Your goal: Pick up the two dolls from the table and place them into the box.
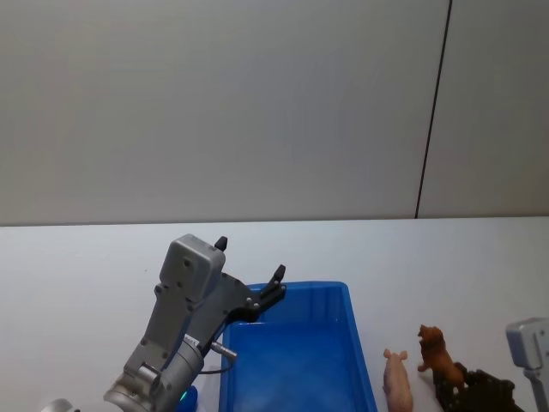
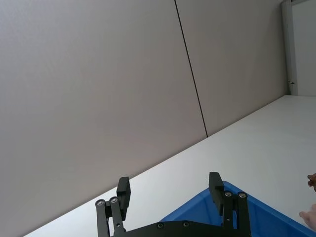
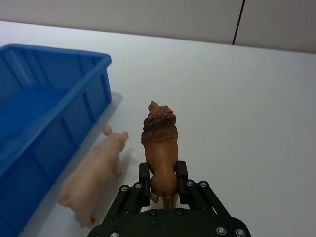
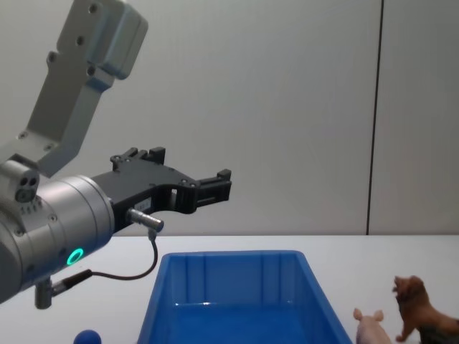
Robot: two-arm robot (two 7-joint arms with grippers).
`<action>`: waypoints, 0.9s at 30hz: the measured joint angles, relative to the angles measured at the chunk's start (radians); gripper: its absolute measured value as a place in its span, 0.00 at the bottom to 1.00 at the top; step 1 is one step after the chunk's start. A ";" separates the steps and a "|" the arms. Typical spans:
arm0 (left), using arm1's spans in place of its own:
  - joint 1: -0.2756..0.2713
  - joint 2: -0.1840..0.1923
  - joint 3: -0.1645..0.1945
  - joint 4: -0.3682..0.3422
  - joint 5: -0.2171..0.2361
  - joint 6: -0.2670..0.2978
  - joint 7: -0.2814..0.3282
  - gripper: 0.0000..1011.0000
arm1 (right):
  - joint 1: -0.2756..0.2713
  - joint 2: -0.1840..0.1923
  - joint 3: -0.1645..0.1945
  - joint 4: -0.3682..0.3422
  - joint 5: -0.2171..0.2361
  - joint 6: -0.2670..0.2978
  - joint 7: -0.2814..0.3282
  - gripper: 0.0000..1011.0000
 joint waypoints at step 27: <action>0.000 0.000 0.000 0.000 0.000 0.000 0.000 0.99 | 0.061 -0.044 -0.043 -0.086 -0.051 -0.040 0.196 0.30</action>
